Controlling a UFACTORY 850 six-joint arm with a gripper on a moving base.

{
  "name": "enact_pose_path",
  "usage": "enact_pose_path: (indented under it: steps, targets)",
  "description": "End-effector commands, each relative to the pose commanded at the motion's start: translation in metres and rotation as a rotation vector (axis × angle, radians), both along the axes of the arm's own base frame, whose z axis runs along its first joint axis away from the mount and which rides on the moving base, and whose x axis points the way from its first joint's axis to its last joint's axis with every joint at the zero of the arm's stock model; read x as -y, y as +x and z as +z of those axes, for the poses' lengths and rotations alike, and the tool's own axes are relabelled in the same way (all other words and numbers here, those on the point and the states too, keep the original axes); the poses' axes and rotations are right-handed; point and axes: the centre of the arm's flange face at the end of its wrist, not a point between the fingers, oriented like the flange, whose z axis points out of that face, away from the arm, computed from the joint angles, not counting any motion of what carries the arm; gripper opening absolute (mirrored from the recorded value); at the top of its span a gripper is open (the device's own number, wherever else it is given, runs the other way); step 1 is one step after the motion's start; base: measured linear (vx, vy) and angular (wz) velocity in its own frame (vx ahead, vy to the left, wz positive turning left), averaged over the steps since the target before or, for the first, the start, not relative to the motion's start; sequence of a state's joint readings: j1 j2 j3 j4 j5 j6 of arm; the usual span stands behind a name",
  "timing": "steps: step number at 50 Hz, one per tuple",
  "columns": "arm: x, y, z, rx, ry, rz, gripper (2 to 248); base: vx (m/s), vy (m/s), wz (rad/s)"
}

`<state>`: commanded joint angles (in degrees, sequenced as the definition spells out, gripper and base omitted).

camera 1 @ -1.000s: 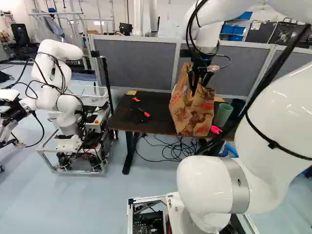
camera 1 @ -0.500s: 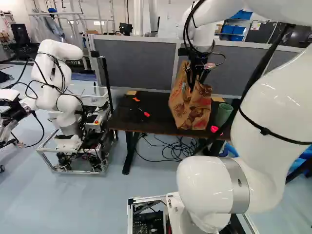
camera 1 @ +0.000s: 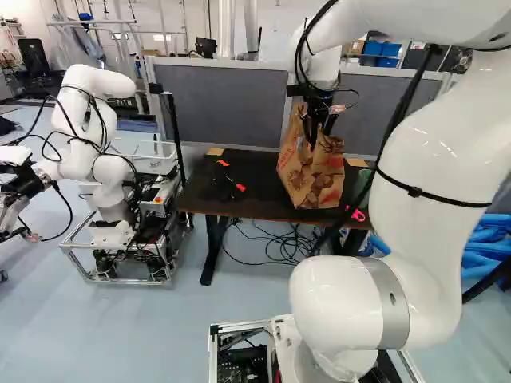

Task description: Pick up the bag on the ground and place it on the table

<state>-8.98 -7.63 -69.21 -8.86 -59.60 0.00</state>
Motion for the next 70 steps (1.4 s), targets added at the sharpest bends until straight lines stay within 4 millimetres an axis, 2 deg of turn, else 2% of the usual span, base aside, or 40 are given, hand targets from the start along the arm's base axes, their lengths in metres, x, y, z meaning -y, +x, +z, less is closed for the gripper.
enact_pose_path:
  steps: [11,39,54,70]
  targets:
    - [-0.007,0.021,-0.017,-0.027,0.002,0.021,26,0.0,0.0,0.0]
    - [-0.032,0.058,-0.061,-0.041,-0.003,0.091,26,0.0,0.0,0.0]
    - [-0.04,0.069,-0.083,-0.074,0.001,0.108,26,0.0,0.0,0.0]
    - [-0.041,0.07,-0.086,-0.079,0.002,0.109,26,0.0,0.0,0.0]
